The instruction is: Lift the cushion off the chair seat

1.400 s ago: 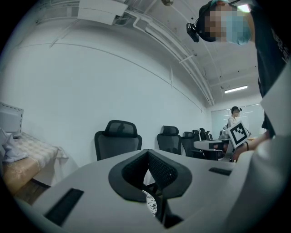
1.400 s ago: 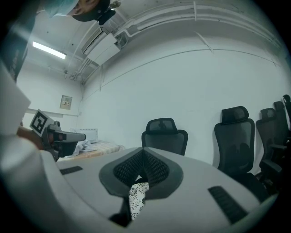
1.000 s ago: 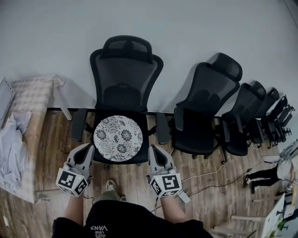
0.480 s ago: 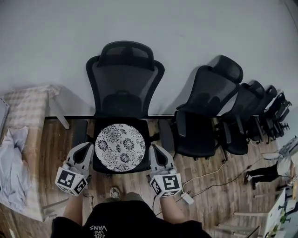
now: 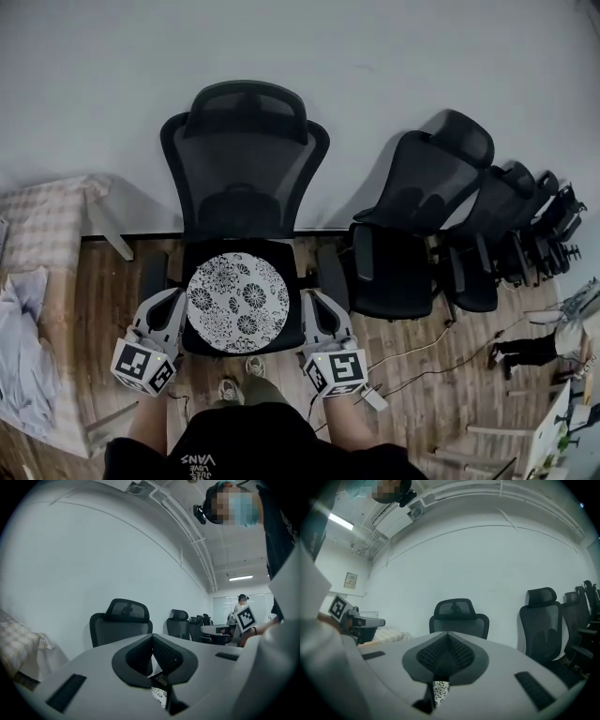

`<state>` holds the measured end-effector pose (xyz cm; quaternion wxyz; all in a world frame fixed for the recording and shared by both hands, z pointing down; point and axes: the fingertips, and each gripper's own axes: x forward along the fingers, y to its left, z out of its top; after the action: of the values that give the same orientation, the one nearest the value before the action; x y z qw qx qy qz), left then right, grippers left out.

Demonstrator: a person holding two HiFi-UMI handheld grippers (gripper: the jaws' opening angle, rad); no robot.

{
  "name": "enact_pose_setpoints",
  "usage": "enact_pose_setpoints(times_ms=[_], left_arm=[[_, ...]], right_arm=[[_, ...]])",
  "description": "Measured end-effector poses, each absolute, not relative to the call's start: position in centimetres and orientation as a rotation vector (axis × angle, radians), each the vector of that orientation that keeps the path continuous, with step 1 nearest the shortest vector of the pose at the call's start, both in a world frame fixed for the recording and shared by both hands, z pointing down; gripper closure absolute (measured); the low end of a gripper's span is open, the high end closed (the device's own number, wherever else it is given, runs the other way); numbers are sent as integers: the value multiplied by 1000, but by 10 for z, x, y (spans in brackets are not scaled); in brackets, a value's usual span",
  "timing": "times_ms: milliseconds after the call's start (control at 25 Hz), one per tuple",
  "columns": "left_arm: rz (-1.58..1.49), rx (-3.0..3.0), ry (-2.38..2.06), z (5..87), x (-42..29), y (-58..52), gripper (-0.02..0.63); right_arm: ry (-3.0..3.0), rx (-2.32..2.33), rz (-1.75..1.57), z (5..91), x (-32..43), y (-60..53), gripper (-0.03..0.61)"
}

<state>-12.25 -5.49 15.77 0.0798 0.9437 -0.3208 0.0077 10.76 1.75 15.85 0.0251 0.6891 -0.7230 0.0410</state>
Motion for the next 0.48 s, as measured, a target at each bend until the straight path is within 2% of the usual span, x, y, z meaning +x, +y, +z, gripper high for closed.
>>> enact_pose_setpoints(times_ms=[480], left_arm=[[21, 2798, -1074, 154, -89, -95, 604]], right_arm=[[-2335, 2026, 112, 156, 141, -41, 561]])
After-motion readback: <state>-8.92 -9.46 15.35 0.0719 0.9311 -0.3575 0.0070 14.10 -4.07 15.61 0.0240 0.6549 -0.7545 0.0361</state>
